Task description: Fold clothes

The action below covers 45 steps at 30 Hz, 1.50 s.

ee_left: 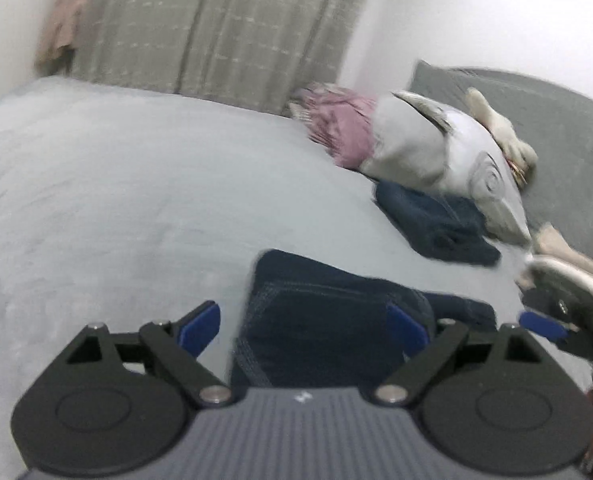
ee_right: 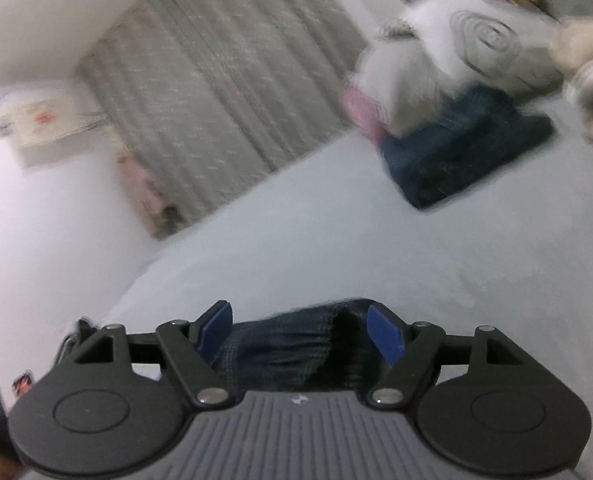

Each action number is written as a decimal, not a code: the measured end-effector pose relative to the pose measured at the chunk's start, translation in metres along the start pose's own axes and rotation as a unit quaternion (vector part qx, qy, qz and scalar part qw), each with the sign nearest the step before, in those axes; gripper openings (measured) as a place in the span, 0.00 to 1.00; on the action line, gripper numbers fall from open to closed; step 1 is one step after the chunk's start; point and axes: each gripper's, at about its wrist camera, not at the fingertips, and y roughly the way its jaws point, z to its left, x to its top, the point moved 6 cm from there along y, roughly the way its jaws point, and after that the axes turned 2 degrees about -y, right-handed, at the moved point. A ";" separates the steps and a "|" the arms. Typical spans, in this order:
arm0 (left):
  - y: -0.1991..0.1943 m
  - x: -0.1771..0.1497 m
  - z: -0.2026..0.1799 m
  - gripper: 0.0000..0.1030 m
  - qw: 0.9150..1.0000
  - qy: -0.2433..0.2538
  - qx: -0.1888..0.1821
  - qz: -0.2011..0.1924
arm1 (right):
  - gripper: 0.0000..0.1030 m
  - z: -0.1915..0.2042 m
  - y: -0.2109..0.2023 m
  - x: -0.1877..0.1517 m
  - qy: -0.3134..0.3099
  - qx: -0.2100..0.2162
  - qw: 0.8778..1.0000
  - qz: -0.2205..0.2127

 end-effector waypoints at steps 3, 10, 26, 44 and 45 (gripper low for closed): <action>0.009 -0.013 0.002 0.88 0.999 0.026 0.015 0.025 | 0.72 0.016 0.003 -0.017 -0.050 0.001 0.998 0.024; 0.051 -0.030 0.033 0.98 0.994 -0.061 0.008 0.093 | 0.91 -0.026 0.024 -0.071 0.033 -0.032 0.992 0.118; 0.054 0.025 -0.026 0.78 0.997 0.059 0.020 -0.048 | 0.92 0.001 0.017 -0.016 -0.028 -0.042 0.999 0.001; 0.133 0.025 -0.048 0.58 0.997 0.074 -0.011 -0.005 | 0.88 0.039 0.083 -0.061 -0.272 -0.080 0.959 0.024; 0.127 0.026 -0.047 0.64 0.997 0.071 -0.011 -0.005 | 0.88 0.039 0.082 -0.060 -0.272 -0.079 0.959 0.022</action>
